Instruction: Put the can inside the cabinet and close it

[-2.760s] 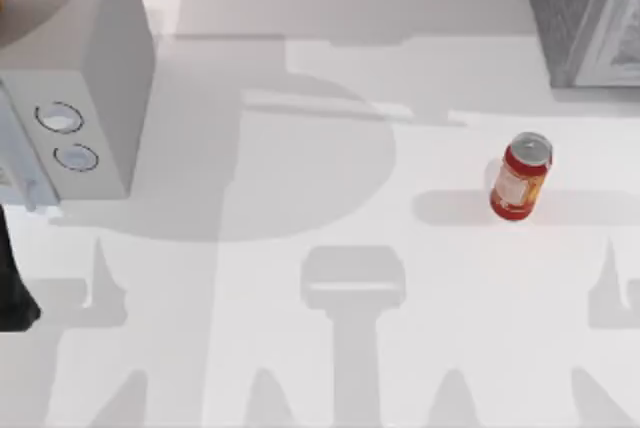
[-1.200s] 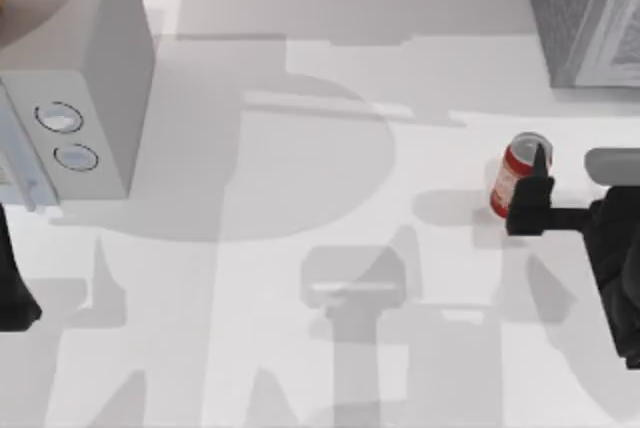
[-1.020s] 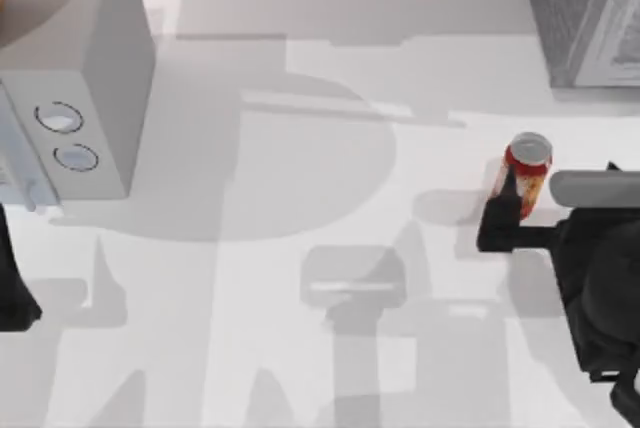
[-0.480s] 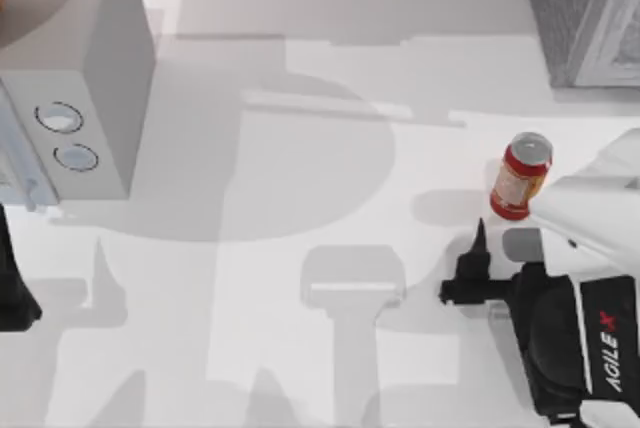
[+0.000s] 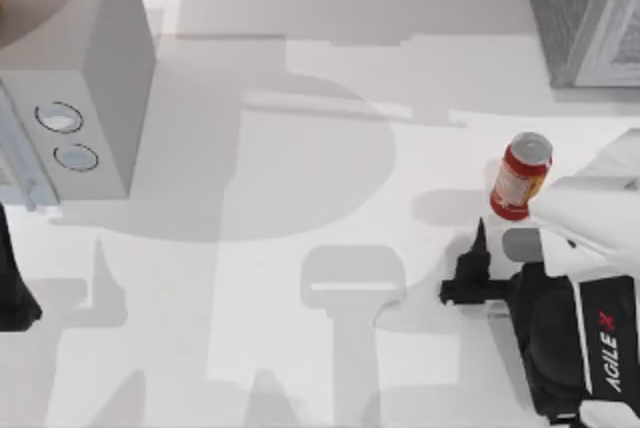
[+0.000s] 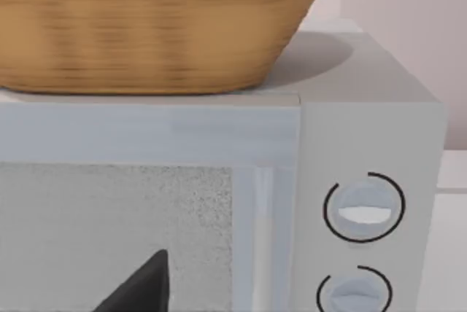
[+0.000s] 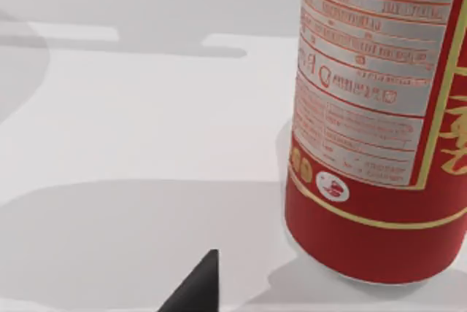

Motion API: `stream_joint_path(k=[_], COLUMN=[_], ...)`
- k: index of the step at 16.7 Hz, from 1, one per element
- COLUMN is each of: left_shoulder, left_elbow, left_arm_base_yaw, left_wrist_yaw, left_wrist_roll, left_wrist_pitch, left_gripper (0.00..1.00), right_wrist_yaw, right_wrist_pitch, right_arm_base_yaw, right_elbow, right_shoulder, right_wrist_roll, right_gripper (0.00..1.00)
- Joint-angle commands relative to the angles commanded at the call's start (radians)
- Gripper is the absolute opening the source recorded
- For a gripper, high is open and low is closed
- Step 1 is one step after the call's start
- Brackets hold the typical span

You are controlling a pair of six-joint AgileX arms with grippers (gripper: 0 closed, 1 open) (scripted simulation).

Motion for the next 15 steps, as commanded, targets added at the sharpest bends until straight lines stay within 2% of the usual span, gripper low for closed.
stream_joint_path(k=[15], left_shoulder=[0.000], left_elbow=[0.000], left_arm_base_yaw=[0.000], left_wrist_yaw=[0.000], left_wrist_roll=[0.000], left_wrist_pitch=[0.000], left_gripper=[1.00], right_wrist_yaw=[-0.103], right_wrist_pitch=[-0.144], right_arm_base_yaw=[-0.105], right_elbow=[0.129], right_shoulder=[-0.036], right_wrist_roll=[-0.030], right_gripper=[1.00])
